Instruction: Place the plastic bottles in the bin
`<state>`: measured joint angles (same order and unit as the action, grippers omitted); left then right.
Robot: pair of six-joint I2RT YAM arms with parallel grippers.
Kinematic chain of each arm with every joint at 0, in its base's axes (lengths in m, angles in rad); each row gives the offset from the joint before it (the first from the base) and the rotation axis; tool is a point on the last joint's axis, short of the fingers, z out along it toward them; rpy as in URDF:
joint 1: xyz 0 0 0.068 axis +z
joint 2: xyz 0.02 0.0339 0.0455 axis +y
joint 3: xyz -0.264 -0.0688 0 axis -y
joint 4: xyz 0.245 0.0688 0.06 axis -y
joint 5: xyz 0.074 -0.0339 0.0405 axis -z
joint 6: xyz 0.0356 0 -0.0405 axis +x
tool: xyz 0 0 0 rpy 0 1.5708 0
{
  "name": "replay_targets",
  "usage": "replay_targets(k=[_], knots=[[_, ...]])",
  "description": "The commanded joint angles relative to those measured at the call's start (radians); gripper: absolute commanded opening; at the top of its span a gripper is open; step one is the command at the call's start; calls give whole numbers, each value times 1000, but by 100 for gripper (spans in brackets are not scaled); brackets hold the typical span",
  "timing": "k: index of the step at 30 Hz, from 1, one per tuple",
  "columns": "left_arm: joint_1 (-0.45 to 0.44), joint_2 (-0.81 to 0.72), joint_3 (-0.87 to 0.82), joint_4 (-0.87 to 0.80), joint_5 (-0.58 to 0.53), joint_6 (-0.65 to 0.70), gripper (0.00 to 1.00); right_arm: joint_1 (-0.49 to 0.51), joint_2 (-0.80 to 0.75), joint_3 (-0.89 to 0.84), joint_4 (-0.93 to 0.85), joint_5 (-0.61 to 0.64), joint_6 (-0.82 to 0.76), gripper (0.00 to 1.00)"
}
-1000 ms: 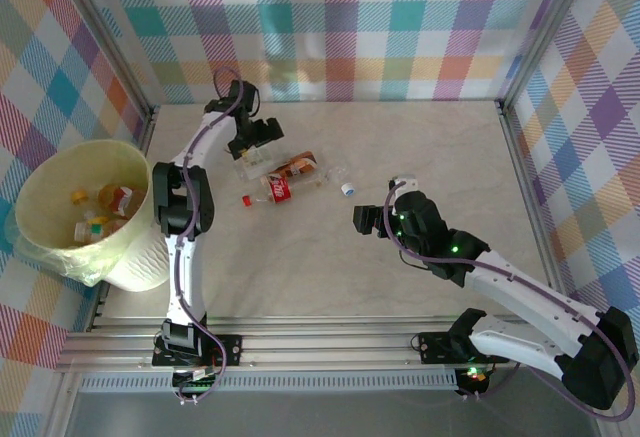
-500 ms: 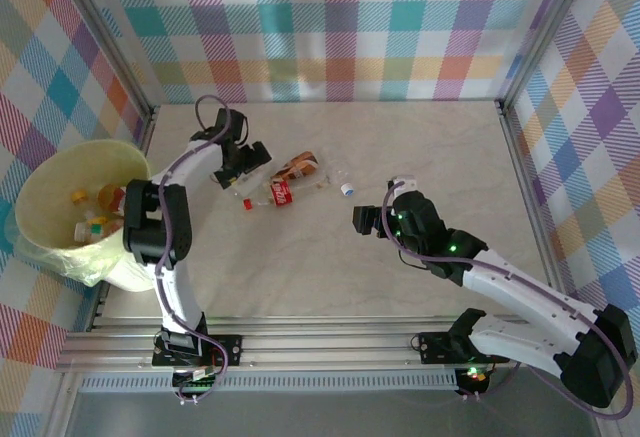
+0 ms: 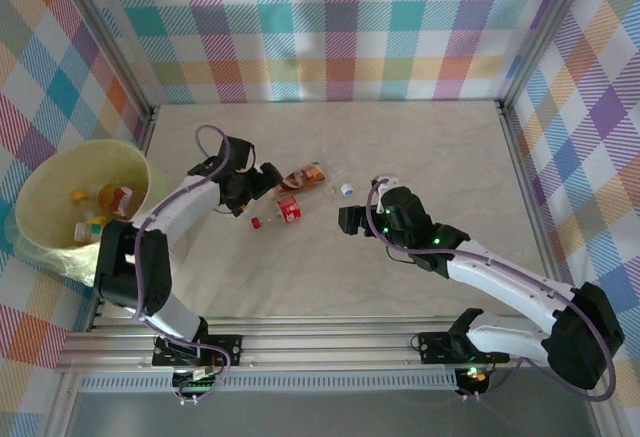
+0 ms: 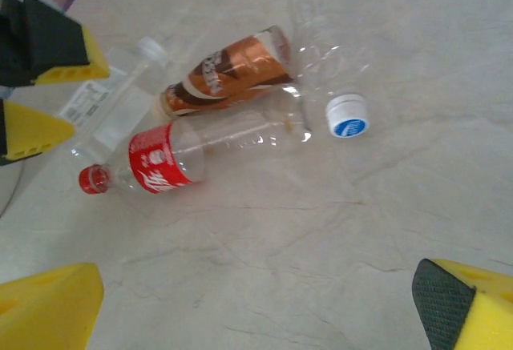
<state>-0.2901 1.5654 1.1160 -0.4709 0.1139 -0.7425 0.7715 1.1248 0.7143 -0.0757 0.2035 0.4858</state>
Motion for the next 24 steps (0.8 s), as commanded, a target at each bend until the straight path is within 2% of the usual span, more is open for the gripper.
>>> replay_targets(k=[1,5,10,16,20,24], knots=[[-16,-77,65,-105,-16,113,100,-6,28,20,61,-76,-8,100],[-17,-47,162,-309,-217,334,100,-6,42,18,77,-58,27,100],[-11,42,244,-388,-367,534,100,-6,98,-18,174,-115,170,100],[59,190,363,-413,-284,678,100,20,262,33,112,-124,564,99],[86,259,414,-416,-240,737,100,52,353,72,96,-62,714,99],[105,321,444,-428,-204,760,100,57,449,81,179,-87,824,98]])
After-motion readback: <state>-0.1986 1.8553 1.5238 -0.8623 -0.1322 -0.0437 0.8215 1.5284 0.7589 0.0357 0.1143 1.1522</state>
